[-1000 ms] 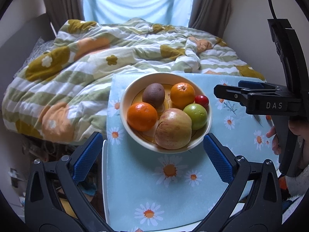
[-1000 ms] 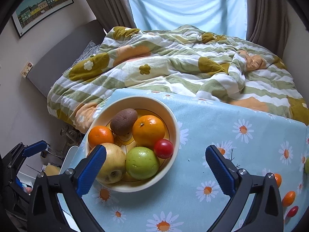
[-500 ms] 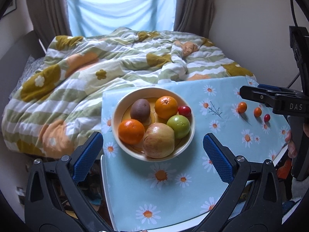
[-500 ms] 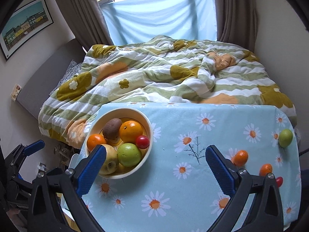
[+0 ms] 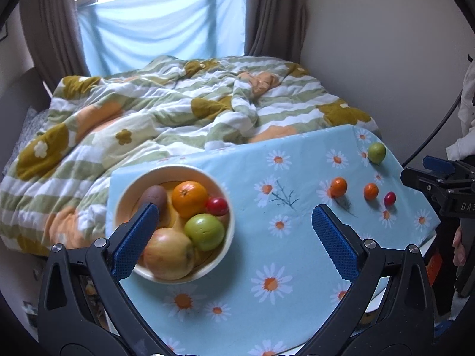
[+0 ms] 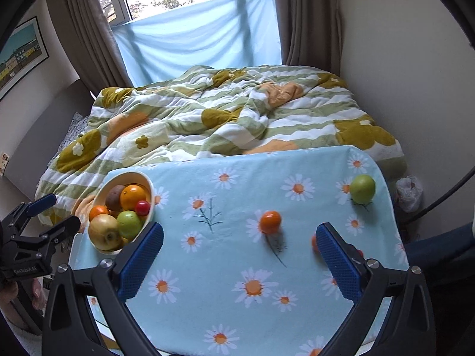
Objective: Organize fruits
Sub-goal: 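Move both tools back toward the remaining fruits on the cloth, then grasp a tangerine with the left tool while the right tool grasps another red tomato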
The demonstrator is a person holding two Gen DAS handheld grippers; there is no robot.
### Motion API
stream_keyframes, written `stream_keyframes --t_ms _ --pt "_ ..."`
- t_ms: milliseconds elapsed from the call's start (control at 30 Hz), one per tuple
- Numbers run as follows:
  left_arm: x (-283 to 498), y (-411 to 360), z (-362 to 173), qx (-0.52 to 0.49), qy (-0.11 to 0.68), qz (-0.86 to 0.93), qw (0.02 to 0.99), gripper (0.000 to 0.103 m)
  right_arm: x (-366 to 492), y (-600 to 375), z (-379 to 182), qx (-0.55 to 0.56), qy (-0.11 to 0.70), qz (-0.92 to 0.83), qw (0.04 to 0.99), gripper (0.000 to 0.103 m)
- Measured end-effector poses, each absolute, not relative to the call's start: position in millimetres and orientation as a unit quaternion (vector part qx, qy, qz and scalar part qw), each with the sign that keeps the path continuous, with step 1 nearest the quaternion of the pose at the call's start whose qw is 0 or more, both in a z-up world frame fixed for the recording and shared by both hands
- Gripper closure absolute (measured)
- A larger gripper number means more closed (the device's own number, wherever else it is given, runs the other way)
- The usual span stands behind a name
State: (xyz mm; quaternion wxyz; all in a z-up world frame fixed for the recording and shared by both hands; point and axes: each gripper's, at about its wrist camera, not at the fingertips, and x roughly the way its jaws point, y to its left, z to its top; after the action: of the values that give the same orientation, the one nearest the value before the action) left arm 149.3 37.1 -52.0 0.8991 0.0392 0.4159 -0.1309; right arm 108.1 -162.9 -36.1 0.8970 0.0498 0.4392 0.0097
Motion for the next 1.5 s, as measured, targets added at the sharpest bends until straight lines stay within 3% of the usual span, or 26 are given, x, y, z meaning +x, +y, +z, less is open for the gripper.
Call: stream_keyframes --t_ms 667,867,967,1000,1033,1200,1367,1500 --pt "191.1 -143.9 -135.8 0.103 0.461 -0.202 0.858 0.000 97.3 -284.2 -114.5 0.033 0.486 -0.023 0.873 0.001" --pt "201.1 -173.6 -167.0 0.115 0.481 -0.225 0.839 0.015 98.5 -290.5 -138.4 0.035 0.494 -0.008 0.869 0.006" --pt "206.1 -182.8 -178.8 0.121 0.487 -0.229 0.834 0.017 98.6 -290.6 -147.6 0.026 0.497 0.000 0.867 0.013" --pt "207.4 -185.1 -181.7 0.123 0.488 -0.230 0.833 0.020 98.5 -290.3 -150.6 0.023 0.499 0.003 0.866 0.014" --pt "209.0 -187.3 -184.8 0.125 0.491 -0.231 0.831 0.031 98.5 -289.9 -153.7 0.020 0.502 0.004 0.865 0.016" --pt "214.8 -190.8 -197.5 0.124 0.504 -0.229 0.823 0.038 100.3 -290.8 -165.3 0.017 0.511 0.012 0.859 0.024" --pt "217.3 -189.9 -206.3 0.123 0.512 -0.223 0.820 0.062 103.3 -289.3 -170.2 0.014 0.515 0.014 0.857 0.028" --pt "217.9 -187.4 -207.1 0.120 0.513 -0.225 0.820 0.063 105.2 -287.5 -172.6 0.009 0.517 0.017 0.856 0.036"
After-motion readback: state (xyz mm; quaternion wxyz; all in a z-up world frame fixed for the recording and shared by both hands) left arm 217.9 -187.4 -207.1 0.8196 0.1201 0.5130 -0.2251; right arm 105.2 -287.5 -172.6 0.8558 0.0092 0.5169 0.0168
